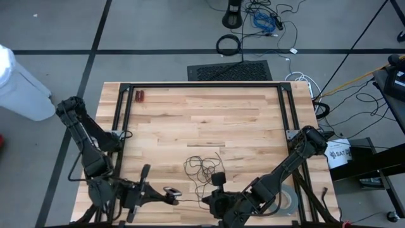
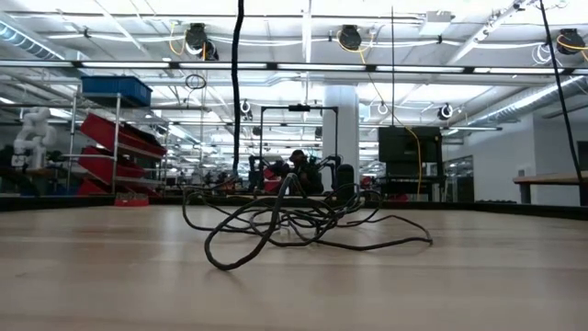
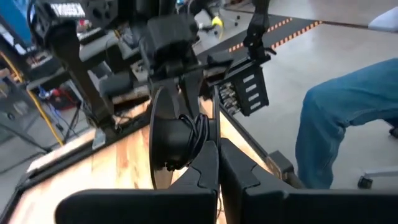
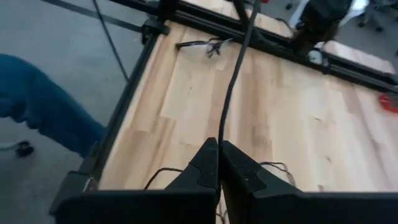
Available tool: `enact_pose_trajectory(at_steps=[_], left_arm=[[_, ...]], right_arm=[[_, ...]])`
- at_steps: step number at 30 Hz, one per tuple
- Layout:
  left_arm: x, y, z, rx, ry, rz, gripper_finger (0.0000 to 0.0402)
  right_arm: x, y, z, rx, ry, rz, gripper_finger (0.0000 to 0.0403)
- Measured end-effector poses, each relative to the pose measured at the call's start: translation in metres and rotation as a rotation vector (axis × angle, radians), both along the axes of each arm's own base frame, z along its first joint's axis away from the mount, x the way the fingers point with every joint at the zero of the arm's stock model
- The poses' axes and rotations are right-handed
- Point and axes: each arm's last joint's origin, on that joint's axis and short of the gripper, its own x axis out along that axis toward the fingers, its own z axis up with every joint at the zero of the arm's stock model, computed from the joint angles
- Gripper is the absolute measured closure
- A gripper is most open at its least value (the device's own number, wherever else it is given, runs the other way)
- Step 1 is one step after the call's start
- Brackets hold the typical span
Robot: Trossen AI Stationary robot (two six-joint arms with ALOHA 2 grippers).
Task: Coil cords
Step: Coil the black wire on the spool
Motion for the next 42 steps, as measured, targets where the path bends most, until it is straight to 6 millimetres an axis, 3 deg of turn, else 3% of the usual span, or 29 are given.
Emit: enact_pose_trajectory(at_steps=[5,13,19,22,26,33,42], left_arm=[[-0.002,-0.002,0.002,0.001,-0.025,-0.014,0.0402],[-0.004,-0.004,0.003,-0.010,-0.023,-0.022,0.0402],[-0.007,-0.005,0.001,0.003,-0.015,-0.034,0.0402],[-0.007,-0.005,0.001,0.004,-0.014,-0.035,0.0402],[-0.007,-0.005,0.001,0.010,-0.014,-0.035,0.0402],[-0.006,-0.005,0.002,0.009,-0.018,-0.034,0.0402],[-0.006,-0.006,0.004,0.001,-0.038,-0.043,0.0402]], right_arm=[[0.007,-0.004,-0.010,0.044,0.021,0.026,0.0391],[0.010,-0.012,-0.040,0.089,0.080,0.030,0.0331],[0.010,0.001,-0.060,0.192,-0.213,0.079,0.0310],[0.009,-0.004,-0.072,0.256,-0.327,0.080,0.0307],[0.006,-0.013,-0.089,0.298,-0.355,0.107,0.0306],[0.005,-0.015,-0.090,0.348,-0.403,0.134,0.0302],[0.015,-0.019,-0.102,0.394,-0.439,0.129,0.0228]])
